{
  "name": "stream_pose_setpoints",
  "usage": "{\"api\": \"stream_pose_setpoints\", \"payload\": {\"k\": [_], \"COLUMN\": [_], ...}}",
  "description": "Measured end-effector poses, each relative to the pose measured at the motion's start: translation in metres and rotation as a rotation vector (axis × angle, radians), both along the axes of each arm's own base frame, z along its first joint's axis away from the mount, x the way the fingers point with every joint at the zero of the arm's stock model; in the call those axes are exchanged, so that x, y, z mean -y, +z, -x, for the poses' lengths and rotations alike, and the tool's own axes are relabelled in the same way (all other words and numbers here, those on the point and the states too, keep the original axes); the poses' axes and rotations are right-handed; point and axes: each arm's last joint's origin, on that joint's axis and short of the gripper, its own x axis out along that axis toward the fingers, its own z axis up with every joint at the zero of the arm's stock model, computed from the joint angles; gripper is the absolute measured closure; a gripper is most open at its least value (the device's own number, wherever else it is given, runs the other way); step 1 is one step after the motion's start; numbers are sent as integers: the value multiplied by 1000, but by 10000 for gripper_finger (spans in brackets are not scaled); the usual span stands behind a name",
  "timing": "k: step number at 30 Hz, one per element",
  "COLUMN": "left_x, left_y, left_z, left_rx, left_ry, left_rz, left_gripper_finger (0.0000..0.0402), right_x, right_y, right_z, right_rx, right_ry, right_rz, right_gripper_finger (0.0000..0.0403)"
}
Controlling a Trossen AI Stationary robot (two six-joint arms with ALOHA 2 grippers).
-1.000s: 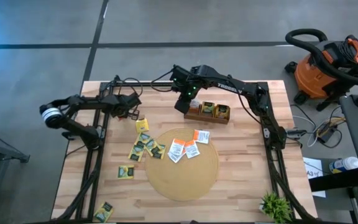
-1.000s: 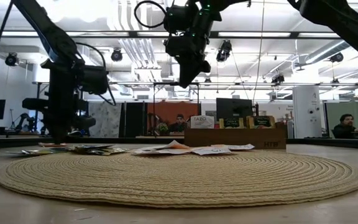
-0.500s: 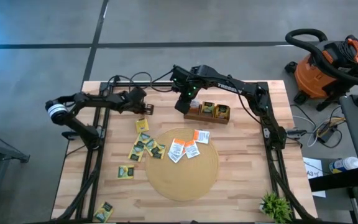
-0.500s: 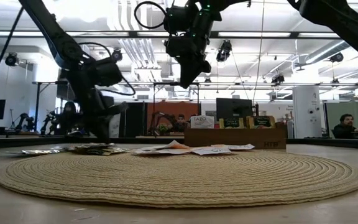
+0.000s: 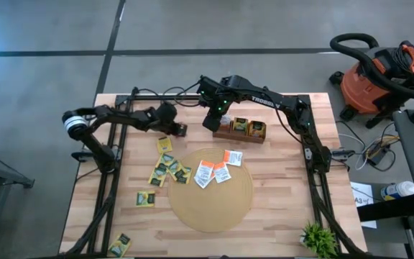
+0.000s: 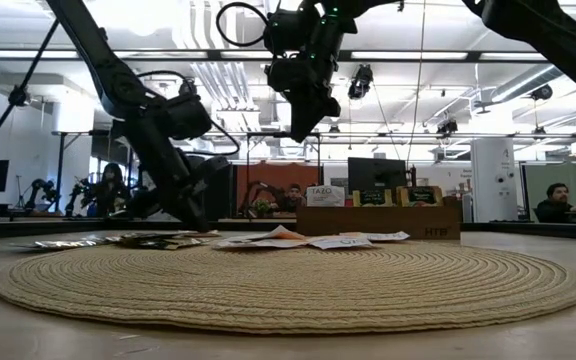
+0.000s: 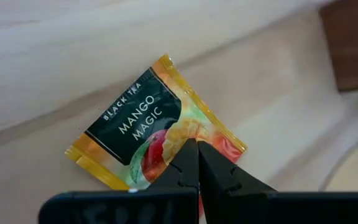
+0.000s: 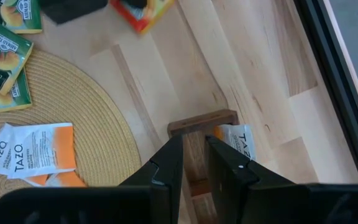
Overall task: Pick & Place Tea
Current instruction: Put the mango tea bag into the right section of the wooden organizer
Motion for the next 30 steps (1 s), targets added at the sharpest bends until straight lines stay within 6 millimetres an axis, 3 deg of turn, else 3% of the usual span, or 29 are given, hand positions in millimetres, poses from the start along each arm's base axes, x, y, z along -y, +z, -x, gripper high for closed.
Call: {"api": "stream_pose_setpoints", "payload": {"k": [4, 12, 22, 30], "left_x": [9, 21, 20, 29], "left_y": [8, 10, 46, 42], "left_z": [-14, -19, -14, 4], "left_rx": [107, 232, 300, 209], "left_ry": [-143, -314, -260, -214], "left_rz": [0, 201, 31, 0], "left_gripper_finger": [401, 401, 401, 401], "right_x": [0, 0, -3, -3], "right_y": [0, -2, -23, -57], "right_z": [0, 0, -8, -14], "right_rx": [0, -5, 72, 118], "right_ry": [0, 0, 62, 24], "right_rz": [1, -2, -157, -269], "right_gripper_finger": [339, 339, 343, 344]}}
